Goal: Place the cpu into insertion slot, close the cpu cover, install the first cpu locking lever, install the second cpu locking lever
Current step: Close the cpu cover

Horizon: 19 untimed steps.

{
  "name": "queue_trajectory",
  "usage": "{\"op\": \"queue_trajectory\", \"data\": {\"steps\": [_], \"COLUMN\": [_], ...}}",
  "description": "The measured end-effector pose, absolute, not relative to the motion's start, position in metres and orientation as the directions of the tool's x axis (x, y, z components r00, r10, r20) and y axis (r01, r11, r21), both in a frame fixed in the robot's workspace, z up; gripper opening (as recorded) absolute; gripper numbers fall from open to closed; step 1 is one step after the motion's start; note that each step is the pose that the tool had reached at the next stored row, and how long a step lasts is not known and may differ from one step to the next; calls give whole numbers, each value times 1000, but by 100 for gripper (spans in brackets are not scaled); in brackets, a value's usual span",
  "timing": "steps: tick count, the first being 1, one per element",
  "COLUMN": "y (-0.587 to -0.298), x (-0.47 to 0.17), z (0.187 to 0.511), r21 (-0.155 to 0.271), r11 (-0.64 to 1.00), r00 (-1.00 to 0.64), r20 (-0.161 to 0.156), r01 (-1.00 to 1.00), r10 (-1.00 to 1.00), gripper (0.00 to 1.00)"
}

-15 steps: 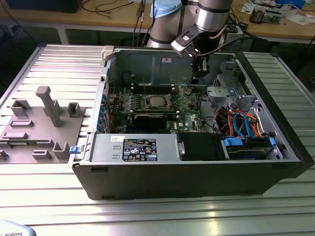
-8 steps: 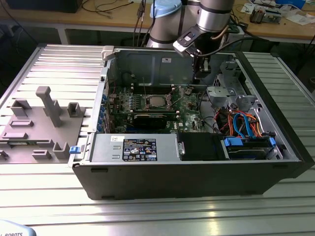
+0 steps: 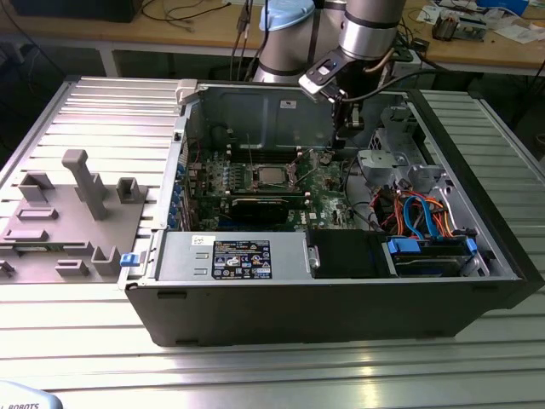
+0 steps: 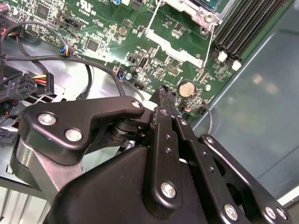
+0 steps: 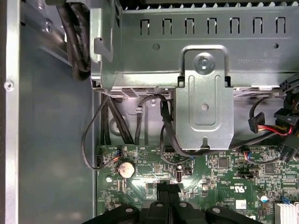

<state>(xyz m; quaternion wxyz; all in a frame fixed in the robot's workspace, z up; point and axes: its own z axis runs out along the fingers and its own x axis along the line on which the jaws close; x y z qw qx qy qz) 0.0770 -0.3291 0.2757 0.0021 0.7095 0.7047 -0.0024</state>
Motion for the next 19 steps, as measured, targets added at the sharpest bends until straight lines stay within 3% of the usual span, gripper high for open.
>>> {"op": "queue_trajectory", "data": {"steps": [19], "y": [-329], "x": [76], "z": [271], "r21": [0], "r11": [-7], "r00": [7], "r20": [-6], "r01": [1000], "r10": [1000], "gripper": [11]}}
